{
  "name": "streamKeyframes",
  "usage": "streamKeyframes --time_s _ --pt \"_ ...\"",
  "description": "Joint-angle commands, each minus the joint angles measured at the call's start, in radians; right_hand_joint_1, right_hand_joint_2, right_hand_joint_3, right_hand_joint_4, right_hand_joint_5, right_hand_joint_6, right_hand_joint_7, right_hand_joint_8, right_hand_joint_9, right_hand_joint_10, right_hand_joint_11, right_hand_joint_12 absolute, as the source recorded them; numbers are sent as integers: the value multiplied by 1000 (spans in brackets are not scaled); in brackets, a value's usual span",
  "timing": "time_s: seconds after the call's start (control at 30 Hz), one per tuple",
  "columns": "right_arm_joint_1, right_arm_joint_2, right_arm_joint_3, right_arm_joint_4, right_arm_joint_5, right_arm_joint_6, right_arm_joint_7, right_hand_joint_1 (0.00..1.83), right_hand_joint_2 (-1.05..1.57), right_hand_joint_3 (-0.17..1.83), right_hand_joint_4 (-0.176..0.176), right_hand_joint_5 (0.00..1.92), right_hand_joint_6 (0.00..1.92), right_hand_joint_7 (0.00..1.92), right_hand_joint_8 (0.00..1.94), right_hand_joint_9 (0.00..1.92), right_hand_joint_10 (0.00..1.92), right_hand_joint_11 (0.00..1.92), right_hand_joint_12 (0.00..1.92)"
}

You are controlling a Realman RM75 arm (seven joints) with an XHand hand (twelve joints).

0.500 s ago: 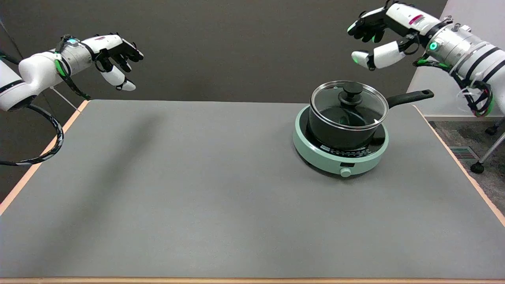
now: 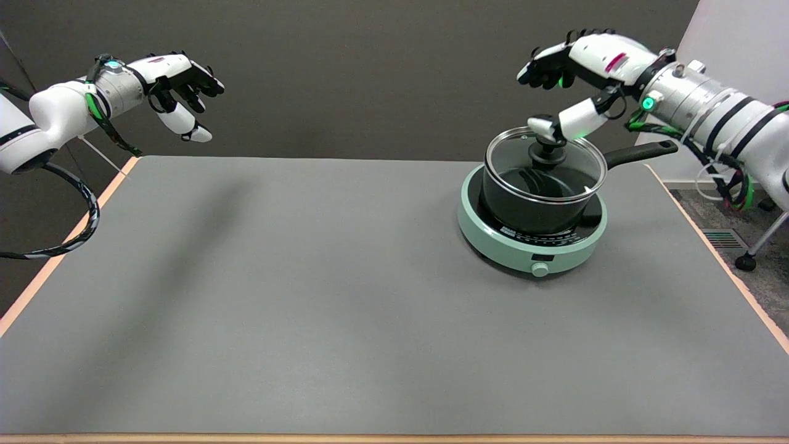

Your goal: Pick up the pot lid.

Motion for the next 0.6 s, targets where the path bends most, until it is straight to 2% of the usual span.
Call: streamKeyframes --time_s 0.03,0.1,0.17,0.2,0.6 --pt "-47 3 -65 -3 -103 67 4 822 534 884 -42 613 322 728 295 659 644 520 1381" --pt "-47 3 -72 -18 -104 78 4 822 533 885 -40 612 320 724 294 656 638 518 1379" --pt "-52 42 -150 92 -26 85 -48 819 544 859 -37 614 302 713 285 654 604 519 1358" --pt "-46 3 -83 -40 -104 88 3 819 543 859 -36 613 301 711 284 653 600 517 1355" --pt "-45 3 -98 -100 -104 118 4 819 538 862 -35 609 298 691 279 637 576 512 1346"
